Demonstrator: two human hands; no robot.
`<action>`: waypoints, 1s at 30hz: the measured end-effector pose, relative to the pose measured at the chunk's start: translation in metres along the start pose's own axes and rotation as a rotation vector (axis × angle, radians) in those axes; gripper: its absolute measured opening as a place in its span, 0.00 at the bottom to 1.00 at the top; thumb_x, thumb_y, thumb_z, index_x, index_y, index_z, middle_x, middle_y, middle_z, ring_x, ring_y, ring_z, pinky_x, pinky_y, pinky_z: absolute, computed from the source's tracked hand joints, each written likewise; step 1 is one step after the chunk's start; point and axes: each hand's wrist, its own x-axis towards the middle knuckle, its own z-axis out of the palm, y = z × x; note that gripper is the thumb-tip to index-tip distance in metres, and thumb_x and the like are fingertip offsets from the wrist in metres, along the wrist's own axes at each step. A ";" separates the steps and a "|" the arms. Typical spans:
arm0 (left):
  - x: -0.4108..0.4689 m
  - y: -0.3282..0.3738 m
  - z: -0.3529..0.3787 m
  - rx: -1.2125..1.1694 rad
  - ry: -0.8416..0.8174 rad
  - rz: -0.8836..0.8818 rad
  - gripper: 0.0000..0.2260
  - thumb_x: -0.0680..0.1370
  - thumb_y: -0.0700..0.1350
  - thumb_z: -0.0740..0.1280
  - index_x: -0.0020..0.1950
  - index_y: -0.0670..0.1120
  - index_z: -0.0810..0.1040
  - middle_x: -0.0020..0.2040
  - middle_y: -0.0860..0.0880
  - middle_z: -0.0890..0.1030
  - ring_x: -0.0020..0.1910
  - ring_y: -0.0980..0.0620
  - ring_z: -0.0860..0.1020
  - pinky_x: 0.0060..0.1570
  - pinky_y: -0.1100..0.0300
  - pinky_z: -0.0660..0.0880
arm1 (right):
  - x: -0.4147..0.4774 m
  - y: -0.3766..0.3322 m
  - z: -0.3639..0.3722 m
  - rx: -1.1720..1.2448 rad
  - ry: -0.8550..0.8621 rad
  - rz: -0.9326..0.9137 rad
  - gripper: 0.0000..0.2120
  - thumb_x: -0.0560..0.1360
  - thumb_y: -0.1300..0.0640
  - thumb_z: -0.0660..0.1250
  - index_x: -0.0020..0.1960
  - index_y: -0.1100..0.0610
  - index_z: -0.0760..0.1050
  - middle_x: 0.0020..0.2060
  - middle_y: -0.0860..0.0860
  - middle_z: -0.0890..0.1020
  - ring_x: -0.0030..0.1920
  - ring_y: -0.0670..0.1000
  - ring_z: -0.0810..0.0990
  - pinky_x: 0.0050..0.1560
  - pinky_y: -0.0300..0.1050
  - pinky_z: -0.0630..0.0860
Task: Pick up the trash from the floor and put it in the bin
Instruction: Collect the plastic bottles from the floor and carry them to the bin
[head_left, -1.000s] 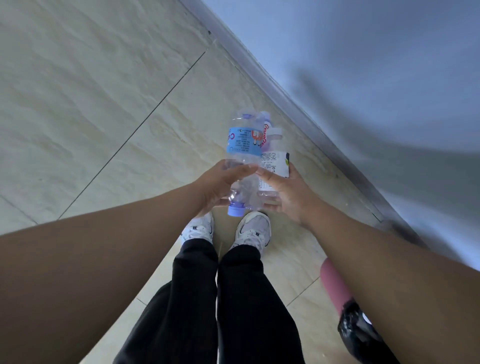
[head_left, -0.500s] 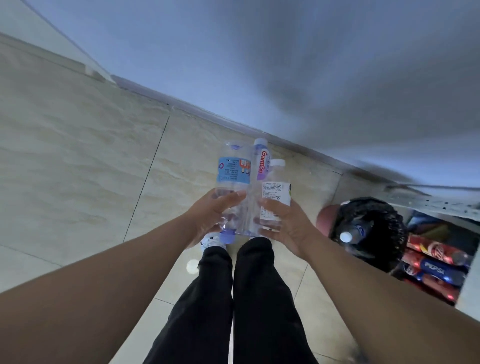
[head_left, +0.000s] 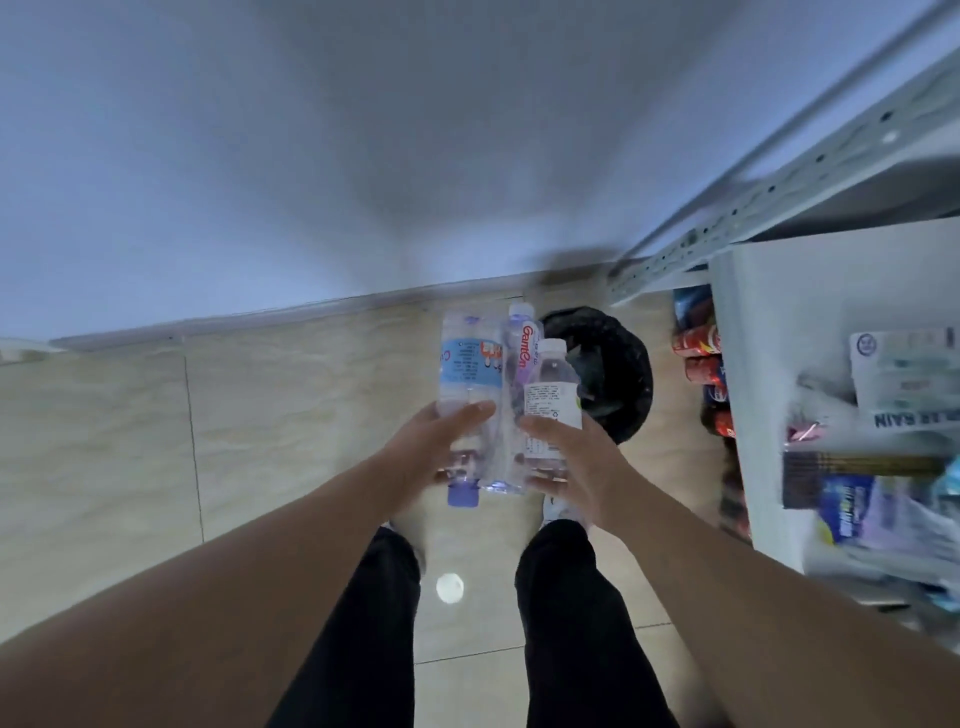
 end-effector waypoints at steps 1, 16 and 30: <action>0.008 0.001 0.019 0.018 0.000 -0.015 0.22 0.73 0.60 0.71 0.62 0.51 0.77 0.61 0.48 0.83 0.56 0.43 0.81 0.56 0.49 0.75 | -0.002 0.000 -0.020 0.015 0.009 0.001 0.21 0.65 0.49 0.79 0.57 0.45 0.80 0.52 0.52 0.87 0.51 0.57 0.87 0.50 0.53 0.83; 0.127 -0.025 0.149 0.003 0.063 -0.340 0.27 0.67 0.63 0.76 0.57 0.45 0.80 0.45 0.46 0.84 0.37 0.47 0.85 0.32 0.54 0.81 | 0.054 0.021 -0.173 -0.005 0.073 0.279 0.32 0.61 0.40 0.79 0.58 0.56 0.78 0.50 0.63 0.85 0.45 0.62 0.85 0.51 0.64 0.82; 0.195 -0.001 0.132 0.120 0.206 -0.325 0.26 0.72 0.60 0.73 0.61 0.44 0.74 0.52 0.44 0.83 0.39 0.46 0.83 0.35 0.55 0.82 | 0.131 0.017 -0.173 -0.016 0.232 0.374 0.21 0.70 0.47 0.76 0.57 0.56 0.75 0.52 0.57 0.80 0.38 0.60 0.85 0.49 0.54 0.84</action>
